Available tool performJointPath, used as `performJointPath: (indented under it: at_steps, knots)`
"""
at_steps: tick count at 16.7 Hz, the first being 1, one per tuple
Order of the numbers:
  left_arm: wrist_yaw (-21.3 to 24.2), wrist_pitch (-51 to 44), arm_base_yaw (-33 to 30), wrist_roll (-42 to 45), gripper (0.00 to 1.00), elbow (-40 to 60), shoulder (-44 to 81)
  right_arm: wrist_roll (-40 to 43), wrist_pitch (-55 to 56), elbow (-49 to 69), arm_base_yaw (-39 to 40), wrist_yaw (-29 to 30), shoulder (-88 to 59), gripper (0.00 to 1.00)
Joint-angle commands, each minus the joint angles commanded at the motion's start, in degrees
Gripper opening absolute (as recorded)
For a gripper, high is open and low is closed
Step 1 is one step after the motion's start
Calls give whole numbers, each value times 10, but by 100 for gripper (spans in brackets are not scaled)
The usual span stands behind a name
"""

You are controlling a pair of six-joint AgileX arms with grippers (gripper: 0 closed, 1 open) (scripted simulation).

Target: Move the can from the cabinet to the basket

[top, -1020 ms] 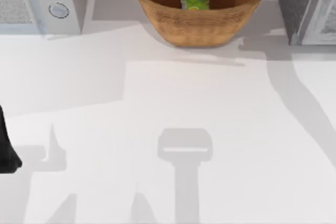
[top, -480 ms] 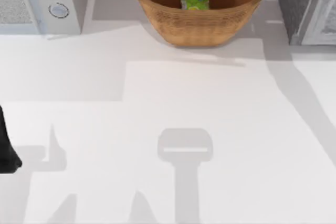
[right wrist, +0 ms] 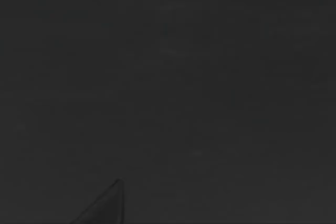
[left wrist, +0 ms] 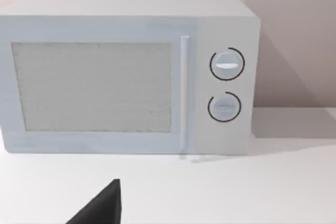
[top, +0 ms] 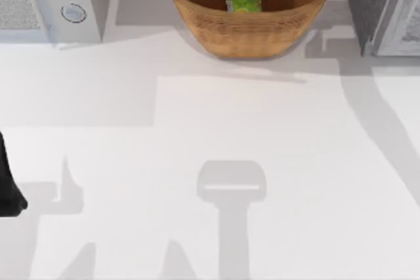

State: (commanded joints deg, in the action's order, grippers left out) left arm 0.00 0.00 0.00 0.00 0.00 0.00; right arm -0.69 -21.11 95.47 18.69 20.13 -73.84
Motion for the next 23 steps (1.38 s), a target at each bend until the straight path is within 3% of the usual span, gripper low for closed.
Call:
performJointPath:
  at_steps: [4,16,20,23]
  knots:
    - [0,0,0,0,100,0,0,1,34,-160,-31,-32,120,100]
    - [0,0,0,0,100,0,0,6,173,-808,-153,-165,609,100]
    - [0,0,0,0,100,0,0,7,204,-928,-180,-194,713,100]
    - [0,0,0,0,100,0,0,7,211,-955,-187,-201,738,100]
